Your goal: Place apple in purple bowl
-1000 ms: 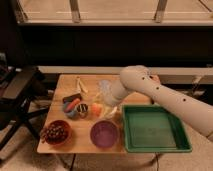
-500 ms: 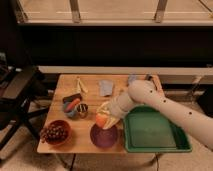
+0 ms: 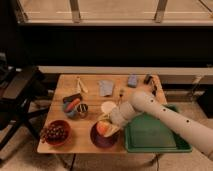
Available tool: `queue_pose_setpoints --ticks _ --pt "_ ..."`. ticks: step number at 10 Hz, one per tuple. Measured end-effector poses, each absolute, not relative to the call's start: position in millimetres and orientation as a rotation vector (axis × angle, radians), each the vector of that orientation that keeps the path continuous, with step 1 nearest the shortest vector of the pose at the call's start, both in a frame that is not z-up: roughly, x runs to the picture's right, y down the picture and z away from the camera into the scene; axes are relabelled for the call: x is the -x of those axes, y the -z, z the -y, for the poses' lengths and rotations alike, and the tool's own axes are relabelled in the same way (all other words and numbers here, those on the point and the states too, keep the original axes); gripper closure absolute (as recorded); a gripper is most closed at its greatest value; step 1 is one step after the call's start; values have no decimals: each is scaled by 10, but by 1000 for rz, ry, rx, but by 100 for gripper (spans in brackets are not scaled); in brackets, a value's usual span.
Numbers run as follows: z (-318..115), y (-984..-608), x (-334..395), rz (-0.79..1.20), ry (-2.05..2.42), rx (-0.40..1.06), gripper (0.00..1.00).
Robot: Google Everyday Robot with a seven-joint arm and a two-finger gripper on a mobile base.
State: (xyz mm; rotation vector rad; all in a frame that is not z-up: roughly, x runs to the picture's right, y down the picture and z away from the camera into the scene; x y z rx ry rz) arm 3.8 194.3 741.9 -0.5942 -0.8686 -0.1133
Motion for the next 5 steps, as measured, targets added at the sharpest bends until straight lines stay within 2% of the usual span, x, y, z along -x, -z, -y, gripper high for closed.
queue_pose_setpoints --ticks 5 --pt "-1955 -7412 -34 871 108 598 20"
